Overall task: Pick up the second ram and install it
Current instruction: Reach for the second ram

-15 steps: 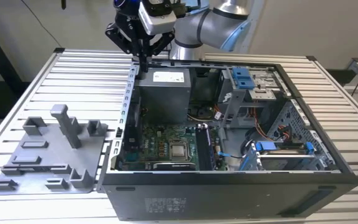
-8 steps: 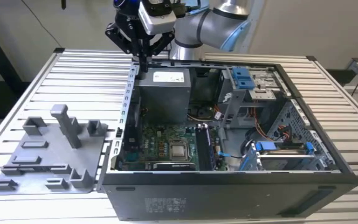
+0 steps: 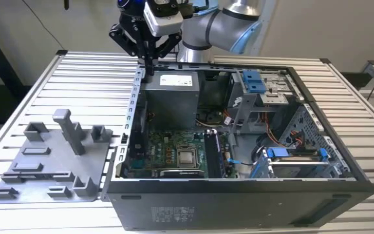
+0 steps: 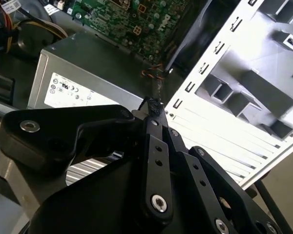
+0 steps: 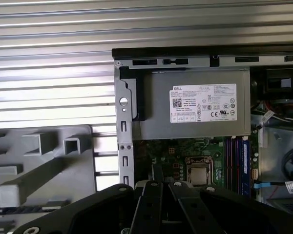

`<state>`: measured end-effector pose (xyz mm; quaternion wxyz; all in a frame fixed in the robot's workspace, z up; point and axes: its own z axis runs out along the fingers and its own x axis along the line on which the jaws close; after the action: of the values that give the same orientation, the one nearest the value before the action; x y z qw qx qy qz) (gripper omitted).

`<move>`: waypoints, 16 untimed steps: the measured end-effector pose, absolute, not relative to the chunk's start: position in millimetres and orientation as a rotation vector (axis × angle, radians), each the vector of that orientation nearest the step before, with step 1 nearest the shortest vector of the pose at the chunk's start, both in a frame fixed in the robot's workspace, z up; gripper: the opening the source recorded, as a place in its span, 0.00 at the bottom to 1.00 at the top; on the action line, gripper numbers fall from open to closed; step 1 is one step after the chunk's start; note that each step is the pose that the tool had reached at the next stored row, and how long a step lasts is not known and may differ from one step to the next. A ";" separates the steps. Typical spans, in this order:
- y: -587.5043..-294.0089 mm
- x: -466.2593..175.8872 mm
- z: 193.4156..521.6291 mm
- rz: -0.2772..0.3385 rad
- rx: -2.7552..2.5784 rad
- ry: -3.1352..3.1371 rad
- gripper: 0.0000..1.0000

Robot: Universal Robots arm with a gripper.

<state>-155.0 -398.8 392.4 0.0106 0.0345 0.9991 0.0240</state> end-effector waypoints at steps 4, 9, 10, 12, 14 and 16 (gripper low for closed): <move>-398.8 -162.7 392.4 0.075 0.108 3.118 0.11; -398.8 -174.8 392.4 0.075 0.108 3.118 0.11; -398.8 -177.3 392.4 0.075 0.108 3.118 0.11; -398.8 -182.0 392.4 0.075 0.108 3.118 0.11; -398.8 -186.3 392.4 0.075 0.108 3.118 0.11; -398.8 -190.6 392.4 0.075 0.108 3.118 0.11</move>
<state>-190.6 -398.8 392.4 0.0105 0.0345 0.9991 0.0241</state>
